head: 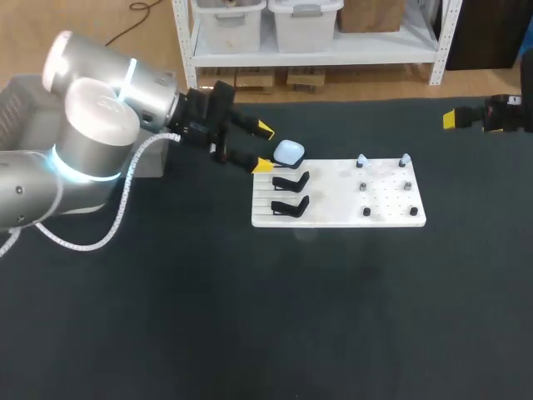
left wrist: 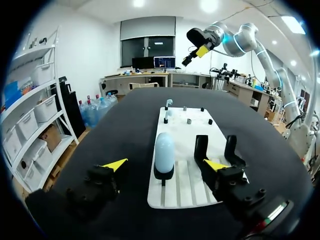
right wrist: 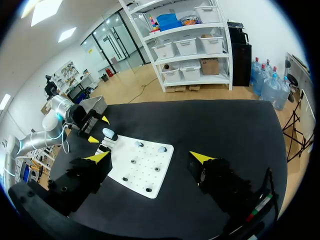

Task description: Pick up each earbud case from the left stands, insert the matching earbuds, close the lid, and place the case in the box.

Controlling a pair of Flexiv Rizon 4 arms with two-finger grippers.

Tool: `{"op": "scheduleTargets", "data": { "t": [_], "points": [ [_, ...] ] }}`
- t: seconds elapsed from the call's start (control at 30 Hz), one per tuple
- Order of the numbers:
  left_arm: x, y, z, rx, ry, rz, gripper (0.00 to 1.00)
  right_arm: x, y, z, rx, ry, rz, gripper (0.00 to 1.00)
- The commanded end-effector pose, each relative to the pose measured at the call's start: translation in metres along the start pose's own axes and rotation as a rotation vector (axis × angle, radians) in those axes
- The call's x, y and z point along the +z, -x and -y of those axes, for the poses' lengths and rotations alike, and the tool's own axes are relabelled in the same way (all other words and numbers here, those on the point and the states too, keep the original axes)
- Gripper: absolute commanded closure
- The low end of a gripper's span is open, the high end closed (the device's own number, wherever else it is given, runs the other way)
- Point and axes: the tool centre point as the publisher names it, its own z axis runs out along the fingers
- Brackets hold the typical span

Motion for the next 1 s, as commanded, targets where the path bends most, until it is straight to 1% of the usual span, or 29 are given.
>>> {"op": "scheduleTargets", "data": {
  "t": [0.03,0.27,0.37,0.43,0.53,0.63,0.87,0.97,1.0],
  "points": [
    [0.004,-0.003,-0.010,-0.007,-0.016,0.001,0.11,-0.001,0.000,0.000,0.000,-0.002,0.000,0.00],
    [0.009,-0.006,-0.008,-0.008,-0.019,0.000,0.04,-0.001,0.000,0.000,0.000,-0.002,0.000,0.00],
    [0.010,-0.006,-0.007,0.000,-0.016,0.006,0.08,-0.001,0.000,0.000,0.000,-0.002,0.000,0.00],
    [0.011,-0.005,-0.008,0.001,-0.010,0.011,0.15,-0.001,0.000,0.000,0.000,-0.002,0.000,0.00],
    [0.013,-0.004,-0.009,0.001,0.000,0.016,0.16,-0.001,0.000,0.000,0.000,-0.002,0.000,0.00],
    [0.015,-0.002,-0.008,0.005,0.000,0.019,0.24,-0.001,0.000,0.000,0.000,-0.002,0.000,0.00],
    [0.021,0.000,-0.006,0.014,-0.007,0.020,0.29,-0.001,0.000,0.000,0.000,-0.002,0.000,0.00],
    [0.022,0.000,-0.006,0.016,-0.010,0.020,0.34,-0.001,0.000,0.000,0.000,-0.002,0.000,0.00],
    [0.023,0.000,-0.006,0.016,-0.011,0.020,0.34,-0.001,0.000,0.000,0.000,-0.002,0.000,0.00]
  ]
}}
